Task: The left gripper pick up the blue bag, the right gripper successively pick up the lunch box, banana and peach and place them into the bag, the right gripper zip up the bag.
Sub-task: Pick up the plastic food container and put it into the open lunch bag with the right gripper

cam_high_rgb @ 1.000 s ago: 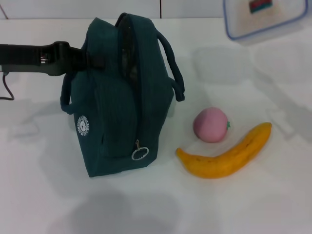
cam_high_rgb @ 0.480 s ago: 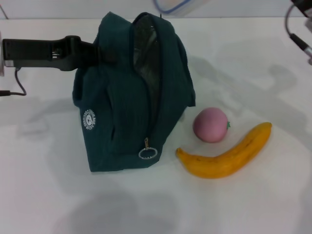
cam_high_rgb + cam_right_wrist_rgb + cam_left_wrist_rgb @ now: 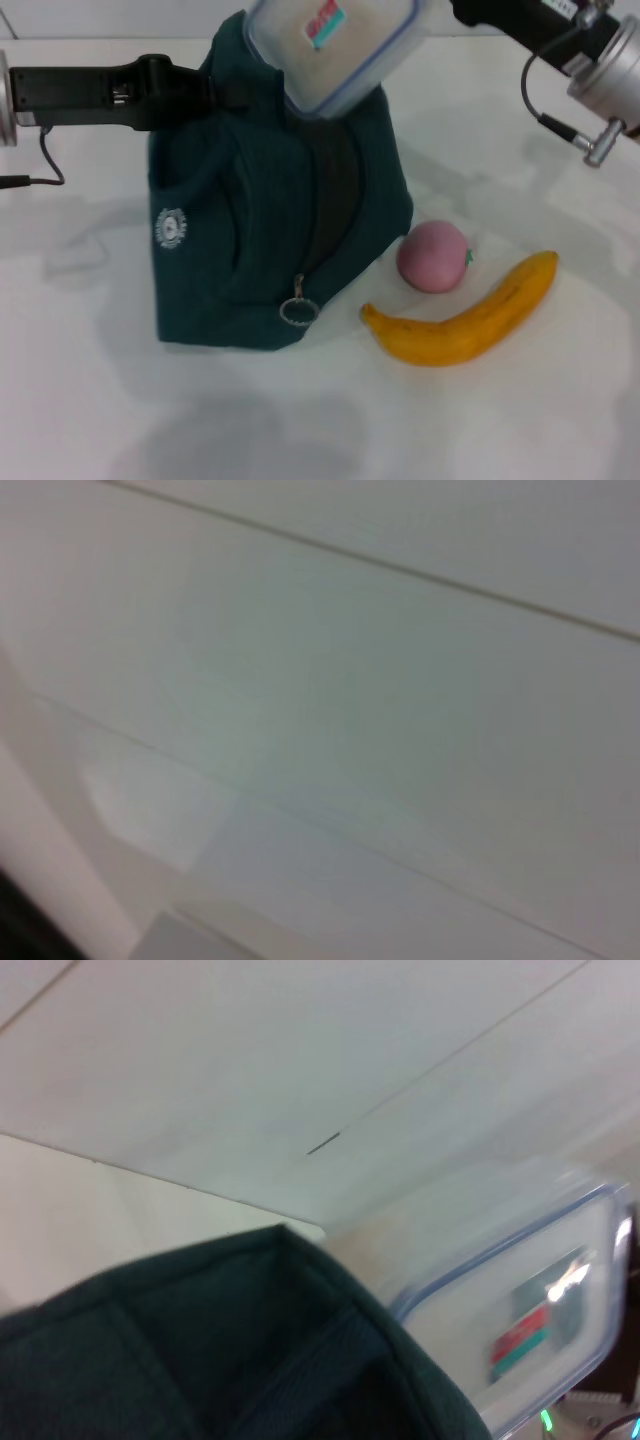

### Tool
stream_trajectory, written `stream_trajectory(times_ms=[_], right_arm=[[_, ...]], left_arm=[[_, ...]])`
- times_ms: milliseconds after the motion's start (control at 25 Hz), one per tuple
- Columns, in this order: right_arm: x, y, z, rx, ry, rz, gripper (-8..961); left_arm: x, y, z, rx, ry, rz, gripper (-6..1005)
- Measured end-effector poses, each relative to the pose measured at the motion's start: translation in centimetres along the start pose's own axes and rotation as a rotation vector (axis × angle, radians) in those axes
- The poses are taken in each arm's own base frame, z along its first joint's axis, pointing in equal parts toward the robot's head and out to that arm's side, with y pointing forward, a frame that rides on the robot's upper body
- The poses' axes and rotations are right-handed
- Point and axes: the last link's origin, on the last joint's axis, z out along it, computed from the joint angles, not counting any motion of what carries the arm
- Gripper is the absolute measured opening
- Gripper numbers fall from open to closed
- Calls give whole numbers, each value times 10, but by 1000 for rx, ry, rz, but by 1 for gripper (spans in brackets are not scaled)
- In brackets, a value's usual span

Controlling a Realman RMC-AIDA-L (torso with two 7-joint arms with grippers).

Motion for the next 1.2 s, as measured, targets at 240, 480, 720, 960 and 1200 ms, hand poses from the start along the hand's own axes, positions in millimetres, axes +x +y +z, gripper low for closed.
stream_trajectory(times_ms=[240,480,720,960,1200], right_arm=[[9,-12,-14,74,9,8,103],[25,-20,-1,133,115,-11,106],[35,-24,14,178,185,-45,110],[39,-30,24,228,222,-67,113],[37,-30,21,230,219,-89,115]], left_arm=[[-2,-2,0,-10,8,-13,35],[-2,-3,2,-19,6,-12,35],[-3,-4,1,-17,5,-15,35],[-5,-5,1,-16,4,-19,35],[-6,-6,0,-12,-1,-21,35]])
